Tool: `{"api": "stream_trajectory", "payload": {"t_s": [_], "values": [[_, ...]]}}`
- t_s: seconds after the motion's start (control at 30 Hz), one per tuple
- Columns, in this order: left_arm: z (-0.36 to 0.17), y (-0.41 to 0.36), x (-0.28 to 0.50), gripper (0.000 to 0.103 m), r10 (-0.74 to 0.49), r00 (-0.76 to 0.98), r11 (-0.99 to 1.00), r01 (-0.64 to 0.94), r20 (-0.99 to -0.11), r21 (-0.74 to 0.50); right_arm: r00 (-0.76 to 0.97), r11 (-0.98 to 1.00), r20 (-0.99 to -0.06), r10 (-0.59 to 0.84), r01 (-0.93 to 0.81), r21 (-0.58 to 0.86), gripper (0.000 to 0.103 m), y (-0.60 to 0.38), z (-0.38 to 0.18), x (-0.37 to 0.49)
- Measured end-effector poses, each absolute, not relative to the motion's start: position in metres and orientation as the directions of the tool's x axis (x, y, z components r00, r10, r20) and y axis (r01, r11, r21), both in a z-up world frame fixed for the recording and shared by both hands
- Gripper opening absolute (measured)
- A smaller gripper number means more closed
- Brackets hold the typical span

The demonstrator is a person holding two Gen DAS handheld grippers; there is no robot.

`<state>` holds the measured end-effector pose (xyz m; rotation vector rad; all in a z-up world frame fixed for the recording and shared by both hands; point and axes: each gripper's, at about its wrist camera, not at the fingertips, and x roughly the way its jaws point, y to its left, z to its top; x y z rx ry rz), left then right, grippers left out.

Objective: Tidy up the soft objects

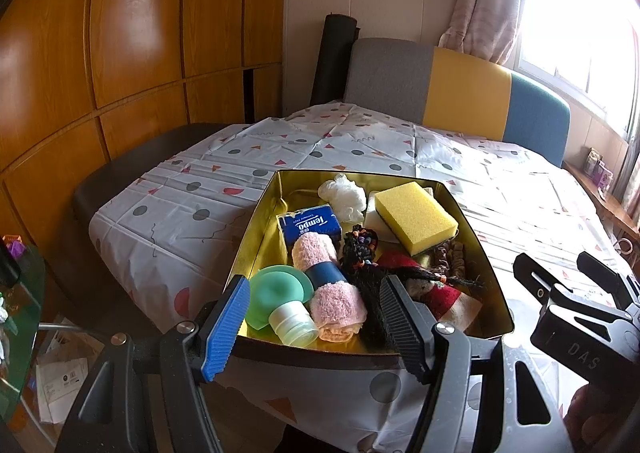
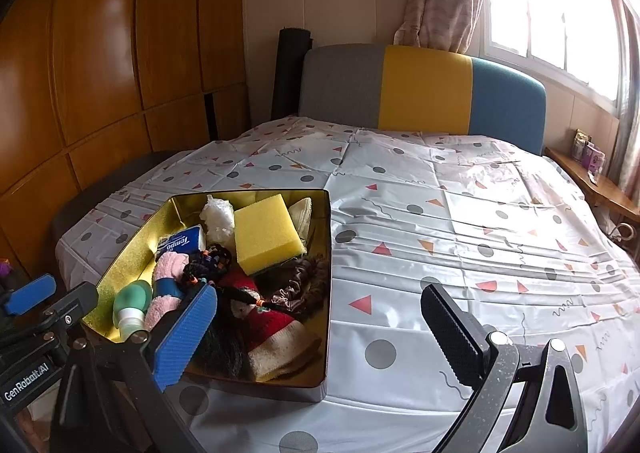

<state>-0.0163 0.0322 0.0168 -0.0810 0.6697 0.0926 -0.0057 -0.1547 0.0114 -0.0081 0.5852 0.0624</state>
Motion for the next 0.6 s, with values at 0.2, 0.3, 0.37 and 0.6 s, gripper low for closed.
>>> {"api": "stream_trajectory", "payload": {"t_s": [0.2,0.3,0.37,0.6], "values": [[0.0162,0.0324,-0.0167,0.068,0.06,0.78,0.993,-0.111,-0.623,-0.044,0.833,0.998,-0.551,0.058,-0.061,0.013,0.103,-0.154,0.0114,-0.0063],[0.0163,0.0323,-0.0165,0.068,0.06,0.779,0.993,-0.112,-0.624,-0.045,0.833,0.998,-0.551,0.058,-0.061,0.013,0.103,-0.1539,0.0114,-0.0064],[0.0162,0.0322,-0.0171,0.068,0.062,0.78,0.993,-0.114,-0.622,-0.044,0.833,0.998,-0.55,0.059,-0.061,0.015,0.103,-0.1538,0.0114,-0.0064],[0.0155,0.0323,-0.0174,0.068,0.07,0.78,0.992,-0.12,-0.622,-0.039,0.832,0.998,-0.551,0.06,-0.061,0.015,0.103,-0.1538,0.0115,-0.0067]]}}
